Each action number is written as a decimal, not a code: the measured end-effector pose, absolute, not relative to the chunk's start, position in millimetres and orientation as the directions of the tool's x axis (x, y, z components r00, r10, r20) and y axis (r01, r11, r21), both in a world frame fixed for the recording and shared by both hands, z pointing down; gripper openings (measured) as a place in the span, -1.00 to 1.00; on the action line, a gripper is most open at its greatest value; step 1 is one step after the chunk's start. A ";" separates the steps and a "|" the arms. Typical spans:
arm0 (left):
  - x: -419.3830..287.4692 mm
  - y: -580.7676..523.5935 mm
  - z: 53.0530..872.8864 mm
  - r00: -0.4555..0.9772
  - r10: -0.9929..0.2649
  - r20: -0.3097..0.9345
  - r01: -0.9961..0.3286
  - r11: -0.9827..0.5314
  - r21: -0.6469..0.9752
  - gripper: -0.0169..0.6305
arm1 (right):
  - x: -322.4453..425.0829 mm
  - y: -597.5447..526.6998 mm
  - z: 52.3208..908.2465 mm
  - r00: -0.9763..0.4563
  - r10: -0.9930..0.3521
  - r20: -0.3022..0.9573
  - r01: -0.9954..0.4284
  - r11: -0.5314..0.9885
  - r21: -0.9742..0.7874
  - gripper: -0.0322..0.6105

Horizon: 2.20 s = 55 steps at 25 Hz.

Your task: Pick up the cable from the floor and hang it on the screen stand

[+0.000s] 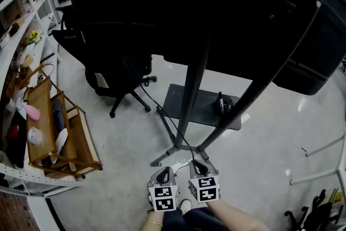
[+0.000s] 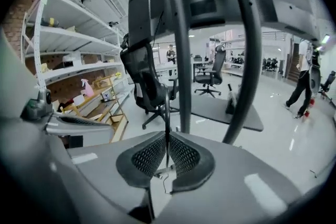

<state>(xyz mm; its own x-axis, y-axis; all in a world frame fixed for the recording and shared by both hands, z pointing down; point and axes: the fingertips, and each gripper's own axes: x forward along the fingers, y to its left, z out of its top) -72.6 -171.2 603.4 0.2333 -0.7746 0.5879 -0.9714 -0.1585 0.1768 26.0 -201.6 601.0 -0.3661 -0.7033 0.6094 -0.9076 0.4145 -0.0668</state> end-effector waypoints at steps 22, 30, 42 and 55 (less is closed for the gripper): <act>115.3 -327.0 179.9 0.506 -0.828 0.242 -0.857 -0.515 0.029 -0.92 | 219.5 -295.1 128.5 -0.212 -0.965 0.154 -0.937 0.246 0.249 -0.84; 142.5 -349.4 20.9 0.548 -0.831 0.094 -0.830 -0.554 -0.063 -0.92 | 234.7 -315.5 -30.6 -0.216 -0.976 -0.018 -0.930 0.200 0.308 -0.85; 137.2 -389.2 -107.5 0.461 -0.882 -0.097 -0.886 -0.451 -0.111 -0.92 | 258.0 -385.3 -131.9 -0.134 -0.990 -0.031 -0.955 0.121 0.269 -0.87; 146.6 -358.9 45.7 0.528 -0.849 -0.009 -0.849 -0.527 -0.031 -0.92 | 243.2 -340.1 23.2 -0.217 -0.974 -0.064 -0.964 0.203 0.172 -0.90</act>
